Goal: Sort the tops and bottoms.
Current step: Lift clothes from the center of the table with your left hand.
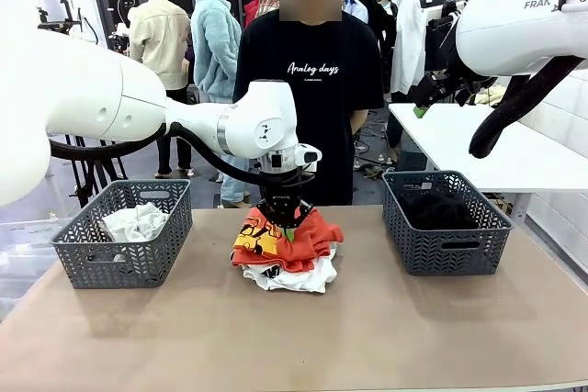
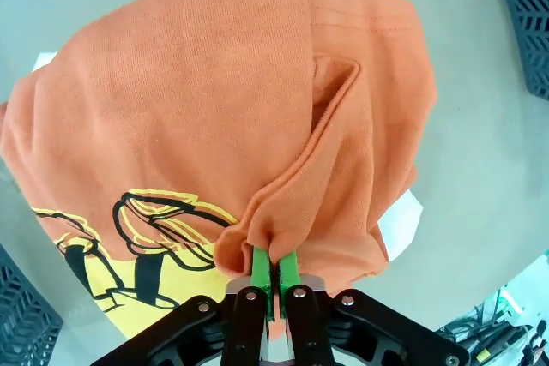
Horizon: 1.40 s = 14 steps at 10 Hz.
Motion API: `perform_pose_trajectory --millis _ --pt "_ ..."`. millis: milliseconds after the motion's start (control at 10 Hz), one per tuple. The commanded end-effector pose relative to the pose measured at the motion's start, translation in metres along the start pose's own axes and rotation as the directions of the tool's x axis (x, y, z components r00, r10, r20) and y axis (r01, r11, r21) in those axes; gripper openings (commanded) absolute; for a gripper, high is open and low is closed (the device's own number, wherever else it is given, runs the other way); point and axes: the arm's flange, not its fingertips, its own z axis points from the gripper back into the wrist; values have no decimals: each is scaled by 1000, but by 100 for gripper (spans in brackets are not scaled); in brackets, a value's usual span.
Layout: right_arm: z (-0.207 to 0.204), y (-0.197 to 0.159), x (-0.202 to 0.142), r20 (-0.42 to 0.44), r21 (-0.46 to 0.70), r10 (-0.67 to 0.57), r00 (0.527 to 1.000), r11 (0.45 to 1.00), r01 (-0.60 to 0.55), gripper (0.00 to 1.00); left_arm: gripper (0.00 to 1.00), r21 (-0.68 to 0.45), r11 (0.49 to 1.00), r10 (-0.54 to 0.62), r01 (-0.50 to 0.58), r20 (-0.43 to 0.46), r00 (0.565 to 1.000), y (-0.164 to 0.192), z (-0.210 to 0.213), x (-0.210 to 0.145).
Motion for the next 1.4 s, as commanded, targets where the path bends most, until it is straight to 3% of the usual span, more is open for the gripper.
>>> perform_pose_trajectory --millis 0,200,300,500,800,1000,1200,1300 --pt "-1 1 0 -6 -19 4 1000 1000 -4 100 0 0 1000 1 -1 0 1000 1 0 -1" --pt "-1 1 0 -6 -19 4 1000 1000 -4 100 0 106 987 -139 122 167 976 2 75 35" --pt "-1 1 0 -6 -19 4 1000 1000 -4 100 0 171 967 -215 187 163 963 10 125 41" --pt "-1 1 0 -6 -19 4 1000 1000 -4 100 0 213 953 -261 213 230 937 27 213 60" --pt "-1 1 0 -6 -19 4 1000 1000 -4 100 0 268 944 -278 191 337 900 26 296 82" --pt "-1 1 0 -6 -19 4 1000 1000 -4 100 0 314 933 -307 175 443 842 16 345 81" --pt "-1 1 0 -6 -19 4 1000 1000 -4 100 0 356 909 -389 218 534 750 0 389 57" --pt "-1 1 0 -6 -19 4 1000 1000 -4 100 0 371 899 -412 234 532 739 -1 403 48"
